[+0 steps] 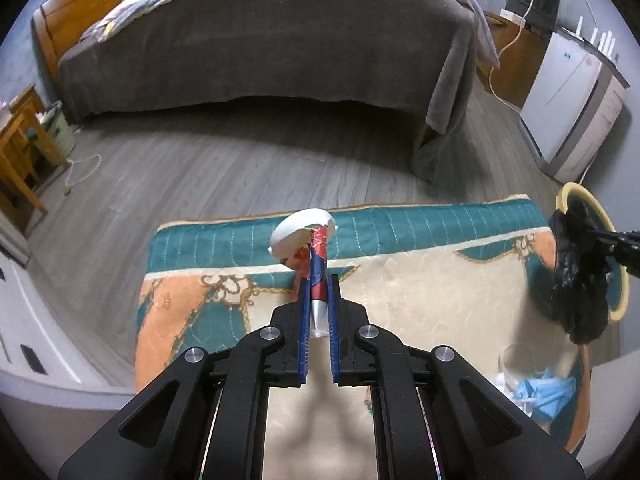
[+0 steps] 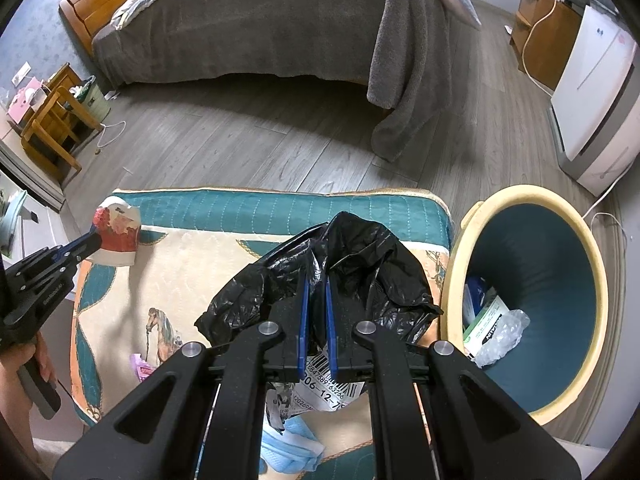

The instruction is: Collect trash

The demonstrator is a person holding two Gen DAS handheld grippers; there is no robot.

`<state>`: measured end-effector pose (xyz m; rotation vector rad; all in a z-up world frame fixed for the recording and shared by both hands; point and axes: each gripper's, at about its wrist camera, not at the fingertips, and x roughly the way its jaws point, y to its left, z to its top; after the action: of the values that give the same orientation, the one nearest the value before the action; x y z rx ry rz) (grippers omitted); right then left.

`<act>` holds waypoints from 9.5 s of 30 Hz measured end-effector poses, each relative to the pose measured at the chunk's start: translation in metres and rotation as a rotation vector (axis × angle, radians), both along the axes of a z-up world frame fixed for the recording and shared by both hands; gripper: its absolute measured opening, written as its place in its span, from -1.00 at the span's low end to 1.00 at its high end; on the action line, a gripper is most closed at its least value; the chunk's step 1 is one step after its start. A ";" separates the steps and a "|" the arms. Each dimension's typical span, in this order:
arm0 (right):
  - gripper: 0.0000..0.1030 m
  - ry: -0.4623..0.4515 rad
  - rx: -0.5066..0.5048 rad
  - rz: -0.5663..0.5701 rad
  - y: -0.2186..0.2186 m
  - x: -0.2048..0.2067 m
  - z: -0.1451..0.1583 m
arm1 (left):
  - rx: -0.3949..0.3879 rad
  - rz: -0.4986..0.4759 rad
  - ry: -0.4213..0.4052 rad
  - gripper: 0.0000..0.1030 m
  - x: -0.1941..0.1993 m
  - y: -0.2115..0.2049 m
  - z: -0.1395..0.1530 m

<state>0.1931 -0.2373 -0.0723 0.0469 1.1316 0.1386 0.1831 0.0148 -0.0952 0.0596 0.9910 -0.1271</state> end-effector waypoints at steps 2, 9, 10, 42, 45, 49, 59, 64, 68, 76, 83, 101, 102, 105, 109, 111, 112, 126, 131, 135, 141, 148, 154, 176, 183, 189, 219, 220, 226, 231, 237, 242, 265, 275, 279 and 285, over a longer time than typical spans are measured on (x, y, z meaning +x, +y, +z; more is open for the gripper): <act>-0.87 -0.015 0.005 -0.005 -0.004 -0.001 0.006 | -0.011 -0.008 -0.016 -0.84 -0.001 -0.002 0.006; -0.87 -0.074 0.036 -0.065 -0.031 -0.009 0.031 | -0.033 -0.061 -0.085 -0.84 -0.006 -0.033 0.034; -0.87 -0.082 0.036 -0.072 -0.035 -0.010 0.035 | -0.039 -0.068 -0.091 -0.84 -0.007 -0.037 0.036; -0.86 -0.111 -0.032 -0.499 -0.246 -0.066 0.014 | -0.098 -0.589 -0.079 -0.82 -0.068 -0.321 0.021; -0.80 -0.112 0.004 -0.511 -0.248 -0.065 0.011 | -0.119 -0.585 -0.104 -0.76 -0.062 -0.327 0.021; -0.21 -0.127 0.012 -0.503 -0.247 -0.064 0.013 | -0.115 -0.574 -0.110 -0.29 -0.058 -0.327 0.023; 0.89 -0.185 0.021 -0.486 -0.237 -0.075 0.040 | -0.046 -0.437 -0.207 0.86 -0.076 -0.277 0.056; 0.89 -0.179 0.078 -0.493 -0.220 -0.096 0.057 | 0.026 -0.374 -0.237 0.88 -0.100 -0.227 0.083; 0.89 -0.171 0.103 -0.502 -0.194 -0.118 0.069 | 0.037 -0.317 -0.231 0.89 -0.122 -0.184 0.097; 0.89 -0.167 0.019 -0.331 -0.099 -0.149 0.074 | 0.071 -0.182 -0.214 0.90 -0.174 -0.107 0.092; 0.89 -0.168 -0.042 -0.212 -0.030 -0.167 0.062 | 0.067 -0.104 -0.187 0.90 -0.191 -0.059 0.074; 0.88 0.024 -0.149 0.001 0.077 -0.168 -0.039 | 0.018 0.023 -0.123 0.90 -0.184 0.013 0.053; 0.87 0.034 -0.149 0.000 0.079 -0.167 -0.043 | 0.019 0.028 -0.117 0.90 -0.183 0.015 0.052; 0.70 0.061 -0.143 0.024 0.087 -0.165 -0.055 | 0.013 0.038 -0.102 0.90 -0.179 0.019 0.047; 0.26 0.098 -0.140 0.069 0.097 -0.162 -0.066 | 0.022 0.030 -0.089 0.90 -0.175 0.019 0.042; 0.04 0.109 -0.134 0.088 0.100 -0.160 -0.068 | 0.029 0.018 -0.078 0.90 -0.174 0.016 0.038; -0.11 0.110 -0.133 0.095 0.101 -0.160 -0.069 | 0.029 0.010 -0.069 0.90 -0.174 0.013 0.035; -0.39 0.060 -0.087 0.092 0.066 -0.155 0.012 | 0.017 -0.010 0.042 0.90 -0.183 -0.028 -0.005; -0.39 -0.038 -0.094 0.085 0.043 -0.155 0.034 | -0.017 0.021 0.090 0.90 -0.188 -0.051 -0.027; -0.39 -0.007 0.007 0.028 0.032 -0.146 0.027 | -0.040 0.055 0.169 0.90 -0.188 -0.064 -0.053; -0.39 0.002 -0.004 0.032 0.032 -0.139 0.022 | -0.077 0.059 0.212 0.90 -0.183 -0.072 -0.066; -0.39 -0.014 -0.008 0.023 0.026 -0.137 0.024 | -0.062 0.058 0.238 0.89 -0.167 -0.082 -0.079; -0.39 -0.009 -0.013 0.015 0.019 -0.135 0.022 | 0.054 -0.013 0.208 0.64 -0.166 -0.097 -0.085; -0.39 -0.145 0.011 -0.038 -0.010 -0.128 0.070 | 0.058 -0.174 -0.061 0.37 -0.194 -0.113 0.012; -0.39 -0.183 0.007 -0.149 -0.071 -0.125 0.082 | 0.057 -0.232 -0.116 0.37 -0.191 -0.136 0.025; -0.39 -0.178 0.019 -0.234 -0.115 -0.121 0.078 | 0.075 -0.281 -0.147 0.37 -0.184 -0.158 0.030; -0.39 -0.072 -0.009 -0.386 -0.203 -0.082 0.026 | 0.007 -0.526 -0.104 0.38 -0.118 -0.277 0.043; -0.39 -0.070 -0.015 -0.391 -0.206 -0.081 0.024 | 0.009 -0.533 -0.100 0.38 -0.116 -0.282 0.042; -0.39 -0.067 -0.022 -0.423 -0.224 -0.076 0.015 | 0.031 -0.567 -0.089 0.37 -0.103 -0.303 0.033; -0.39 -0.056 -0.021 -0.452 -0.236 -0.073 0.007 | 0.039 -0.595 -0.088 0.38 -0.090 -0.321 0.027; -0.39 -0.046 -0.028 -0.460 -0.242 -0.069 0.001 | 0.053 -0.608 -0.081 0.38 -0.073 -0.339 0.017; -0.39 -0.048 -0.019 -0.478 -0.247 -0.067 -0.002 | 0.045 -0.593 -0.075 0.38 -0.056 -0.351 0.008; 0.70 -0.110 -0.083 -0.507 -0.242 -0.059 0.008 | 0.062 -0.530 -0.110 0.83 -0.036 -0.347 -0.003; 0.88 -0.129 -0.085 -0.392 -0.198 -0.070 0.030 | 0.032 -0.403 -0.122 0.86 -0.062 -0.259 0.037; 0.88 -0.135 -0.130 -0.279 -0.156 -0.078 0.037 | 0.058 -0.336 -0.117 0.87 -0.080 -0.208 0.054; 0.88 -0.119 -0.212 -0.136 -0.101 -0.088 0.034 | 0.108 -0.243 -0.099 0.88 -0.108 -0.139 0.060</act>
<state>0.1054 -0.3382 -0.0386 -0.0717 1.0157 -0.0987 0.0752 -0.1241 -0.0354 0.2834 0.8886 -0.2908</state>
